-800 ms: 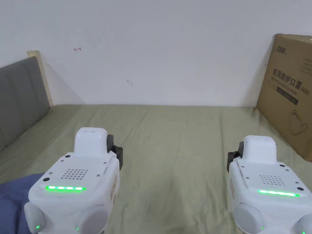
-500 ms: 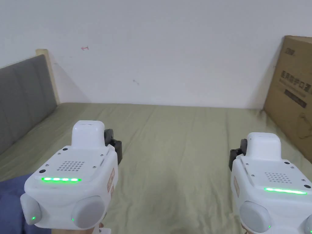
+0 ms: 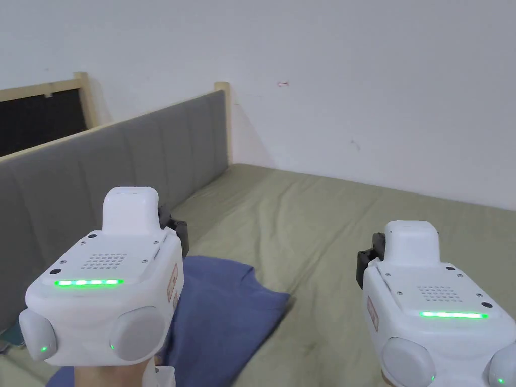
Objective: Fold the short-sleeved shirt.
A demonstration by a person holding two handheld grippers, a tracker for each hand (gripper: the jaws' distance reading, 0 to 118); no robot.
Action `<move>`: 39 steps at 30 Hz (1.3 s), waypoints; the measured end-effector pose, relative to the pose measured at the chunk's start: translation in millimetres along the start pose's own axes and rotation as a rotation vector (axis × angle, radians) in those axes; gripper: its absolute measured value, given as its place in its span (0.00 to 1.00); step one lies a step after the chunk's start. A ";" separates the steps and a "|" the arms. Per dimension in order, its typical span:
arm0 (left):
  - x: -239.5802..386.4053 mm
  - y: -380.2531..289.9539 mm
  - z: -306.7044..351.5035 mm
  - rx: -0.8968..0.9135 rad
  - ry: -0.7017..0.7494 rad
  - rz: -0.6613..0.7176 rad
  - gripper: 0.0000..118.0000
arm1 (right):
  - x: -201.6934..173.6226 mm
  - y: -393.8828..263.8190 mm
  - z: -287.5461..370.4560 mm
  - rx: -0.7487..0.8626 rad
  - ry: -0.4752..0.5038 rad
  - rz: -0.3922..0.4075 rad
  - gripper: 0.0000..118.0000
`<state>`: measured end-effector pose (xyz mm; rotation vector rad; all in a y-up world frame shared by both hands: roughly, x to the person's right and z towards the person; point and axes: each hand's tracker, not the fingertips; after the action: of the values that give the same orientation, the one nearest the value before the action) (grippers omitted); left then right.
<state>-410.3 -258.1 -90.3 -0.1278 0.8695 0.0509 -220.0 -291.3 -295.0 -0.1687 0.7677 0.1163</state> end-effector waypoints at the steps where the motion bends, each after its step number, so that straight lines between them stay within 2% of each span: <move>1: -6.9 -0.7 0.1 -0.004 0.011 0.009 0.00 | -6.2 0.0 -1.7 -0.009 0.019 0.000 0.00; 6: -28.3 -12.0 -7.2 -0.061 0.054 0.033 0.00 | -27.1 -3.3 -7.1 -0.024 0.055 0.030 0.00; 11: -30.9 -35.8 -35.8 -0.153 0.048 0.047 0.00 | -24.5 -10.6 -12.4 -0.060 0.060 0.028 0.00; 13: -29.9 -47.1 -55.4 -0.261 0.036 0.043 0.00 | -21.2 -15.1 -16.1 -0.080 0.048 0.031 0.00; 14: -28.3 -55.6 -62.5 -0.281 0.015 0.056 0.04 | -19.3 -18.1 -18.5 -0.094 0.044 0.031 0.00; 15: -26.5 -62.8 -73.8 -0.333 0.010 0.051 0.28 | -17.3 -21.4 -21.1 -0.106 0.038 0.030 0.00; 16: -24.3 -69.8 -85.0 -0.389 -0.012 0.033 0.60 | -15.3 -24.5 -23.2 -0.118 0.034 0.029 0.00; 17: -21.9 -79.7 -97.5 -0.422 -0.036 0.035 0.86 | -13.3 -27.9 -26.4 -0.134 0.028 0.028 0.00; 18: -19.4 -90.7 -108.2 -0.454 -0.050 0.039 1.00 | -11.4 -31.6 -29.6 -0.147 0.023 0.024 0.00; 23: -3.8 -139.5 -171.5 -0.624 -0.097 0.046 0.99 | -2.4 -50.1 -50.4 -0.223 -0.001 0.010 0.00; 29: 21.3 -211.7 -246.5 -0.891 -0.144 -0.047 0.97 | 9.7 -71.7 -74.5 -0.300 -0.029 0.002 0.00; 31: 27.7 -230.6 -259.1 -0.938 -0.147 -0.087 0.91 | 12.7 -78.8 -80.7 -0.325 -0.039 0.012 0.00; 34: 30.6 -254.8 -268.8 -0.954 -0.134 -0.085 0.92 | 17.5 -89.0 -87.7 -0.366 -0.055 0.006 0.00; 35: 30.1 -248.6 -265.8 -0.936 -0.119 -0.061 0.89 | 19.8 -92.1 -89.9 -0.380 -0.056 0.000 0.00; 37: 32.3 -239.6 -261.5 -0.936 -0.132 -0.095 0.67 | 22.6 -97.9 -92.3 -0.396 -0.057 -0.019 0.00; 38: 32.6 -235.0 -258.9 -0.933 -0.137 -0.091 0.52 | 23.4 -99.4 -94.2 -0.408 -0.058 -0.031 0.00; 39: 32.8 -231.2 -257.0 -0.922 -0.127 -0.084 0.52 | 23.8 -100.6 -95.3 -0.418 -0.054 -0.044 0.00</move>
<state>-561.7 -521.5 -258.2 -1.0118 0.6567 0.3768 -251.1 -407.3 -368.1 -0.5769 0.6784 0.2387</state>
